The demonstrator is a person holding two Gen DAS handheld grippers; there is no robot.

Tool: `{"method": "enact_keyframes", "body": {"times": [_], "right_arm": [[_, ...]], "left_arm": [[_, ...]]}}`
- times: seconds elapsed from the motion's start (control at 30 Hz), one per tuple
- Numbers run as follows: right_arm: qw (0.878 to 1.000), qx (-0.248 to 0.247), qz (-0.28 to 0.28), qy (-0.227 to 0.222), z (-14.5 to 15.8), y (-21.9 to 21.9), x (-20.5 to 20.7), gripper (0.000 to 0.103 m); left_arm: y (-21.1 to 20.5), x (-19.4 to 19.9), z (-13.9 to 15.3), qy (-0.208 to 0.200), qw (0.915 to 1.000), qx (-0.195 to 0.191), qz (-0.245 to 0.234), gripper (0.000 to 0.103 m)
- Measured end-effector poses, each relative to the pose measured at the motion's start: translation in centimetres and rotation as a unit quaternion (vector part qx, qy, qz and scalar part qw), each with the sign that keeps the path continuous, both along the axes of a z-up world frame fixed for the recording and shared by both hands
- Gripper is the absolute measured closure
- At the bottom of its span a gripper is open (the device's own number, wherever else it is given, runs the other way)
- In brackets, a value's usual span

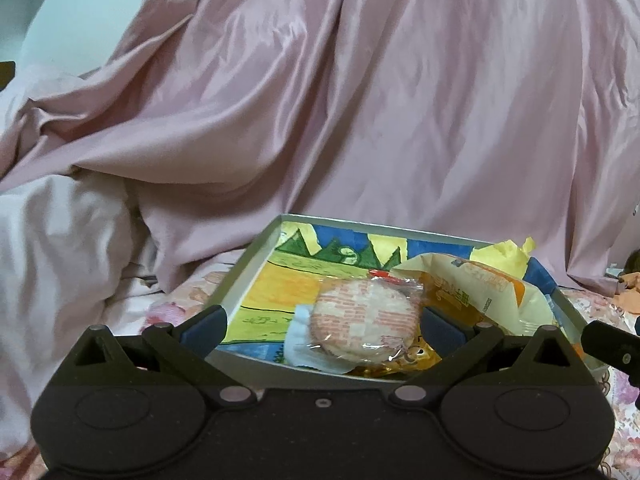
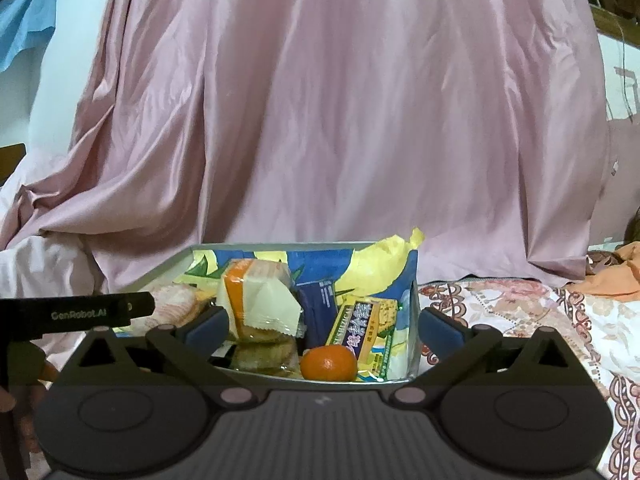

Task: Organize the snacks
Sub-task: 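Lower the pastry into the tray and open the left gripper while the right releases the orange, then withdraw both open grippers back from the tray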

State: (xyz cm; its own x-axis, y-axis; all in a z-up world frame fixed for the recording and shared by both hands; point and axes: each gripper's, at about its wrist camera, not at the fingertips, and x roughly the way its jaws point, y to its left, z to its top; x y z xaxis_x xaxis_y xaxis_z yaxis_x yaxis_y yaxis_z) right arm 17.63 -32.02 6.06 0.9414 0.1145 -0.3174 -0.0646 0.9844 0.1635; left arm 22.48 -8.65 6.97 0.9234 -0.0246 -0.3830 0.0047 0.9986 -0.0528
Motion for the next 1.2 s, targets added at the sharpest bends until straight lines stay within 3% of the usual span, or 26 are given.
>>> {"method": "enact_keyframes", "body": {"times": [0.5, 1.2], "right_arm": [[1.0, 0.006, 0.001, -0.023, 1.4, 1.1, -4.3, 0.0], [0.999, -0.013, 0.015, -0.044, 2.3, 4.0, -10.1, 0.0]], "left_arm": [[2.3, -6.0, 1.5, -0.021, 0.9996, -0.002, 0.02, 0.001], [4.1, -13.2, 1.5, -0.036, 0.9991, -0.009, 0.021, 0.001]]}}
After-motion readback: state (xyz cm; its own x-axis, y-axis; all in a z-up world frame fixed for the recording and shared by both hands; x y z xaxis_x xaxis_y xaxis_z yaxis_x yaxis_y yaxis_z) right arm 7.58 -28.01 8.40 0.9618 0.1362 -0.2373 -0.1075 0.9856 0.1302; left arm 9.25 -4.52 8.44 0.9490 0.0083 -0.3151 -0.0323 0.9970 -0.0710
